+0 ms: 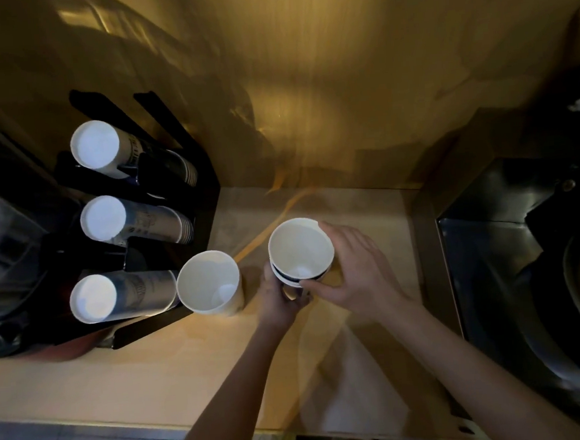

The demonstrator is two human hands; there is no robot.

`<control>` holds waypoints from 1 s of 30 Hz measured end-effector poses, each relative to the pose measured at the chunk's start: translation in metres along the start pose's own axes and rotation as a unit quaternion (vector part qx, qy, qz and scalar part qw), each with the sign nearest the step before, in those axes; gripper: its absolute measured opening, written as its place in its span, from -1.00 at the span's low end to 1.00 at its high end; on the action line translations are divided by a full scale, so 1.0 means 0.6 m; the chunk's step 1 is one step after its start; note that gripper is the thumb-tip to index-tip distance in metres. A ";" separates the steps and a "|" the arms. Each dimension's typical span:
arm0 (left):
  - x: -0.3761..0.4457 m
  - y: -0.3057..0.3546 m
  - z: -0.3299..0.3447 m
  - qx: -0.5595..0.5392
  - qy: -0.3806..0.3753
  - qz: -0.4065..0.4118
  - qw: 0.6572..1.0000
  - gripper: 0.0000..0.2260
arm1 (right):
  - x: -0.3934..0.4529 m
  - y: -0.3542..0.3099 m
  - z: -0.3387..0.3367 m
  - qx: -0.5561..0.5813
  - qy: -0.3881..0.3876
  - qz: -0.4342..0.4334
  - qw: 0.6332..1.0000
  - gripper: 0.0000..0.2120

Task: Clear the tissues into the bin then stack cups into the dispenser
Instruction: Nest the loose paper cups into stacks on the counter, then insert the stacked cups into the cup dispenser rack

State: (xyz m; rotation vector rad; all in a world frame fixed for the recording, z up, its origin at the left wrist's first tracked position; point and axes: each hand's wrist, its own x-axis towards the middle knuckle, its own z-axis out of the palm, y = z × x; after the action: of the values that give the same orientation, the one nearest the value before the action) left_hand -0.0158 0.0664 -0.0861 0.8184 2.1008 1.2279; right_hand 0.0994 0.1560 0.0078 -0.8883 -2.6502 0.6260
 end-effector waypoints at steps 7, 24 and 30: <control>-0.011 0.002 -0.010 0.039 -0.012 -0.006 0.999 -0.26 | -0.021 -0.009 0.025 0.026 -0.008 0.032 0.999 -0.17; -0.008 0.173 -0.138 -0.031 -0.073 0.027 0.996 -0.33 | 0.056 -0.031 -0.090 0.484 -0.119 0.335 0.799 -0.64; -0.007 0.251 -0.276 0.082 -0.012 0.182 0.980 -0.27 | 0.115 -0.125 -0.130 0.551 -0.160 0.259 0.777 -0.57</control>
State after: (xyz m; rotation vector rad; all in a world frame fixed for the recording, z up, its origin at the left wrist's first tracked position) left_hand -0.0997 0.0318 0.1183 1.3334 2.1131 1.2242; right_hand 0.0386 0.1693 0.1198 -1.0957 -1.6078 2.2738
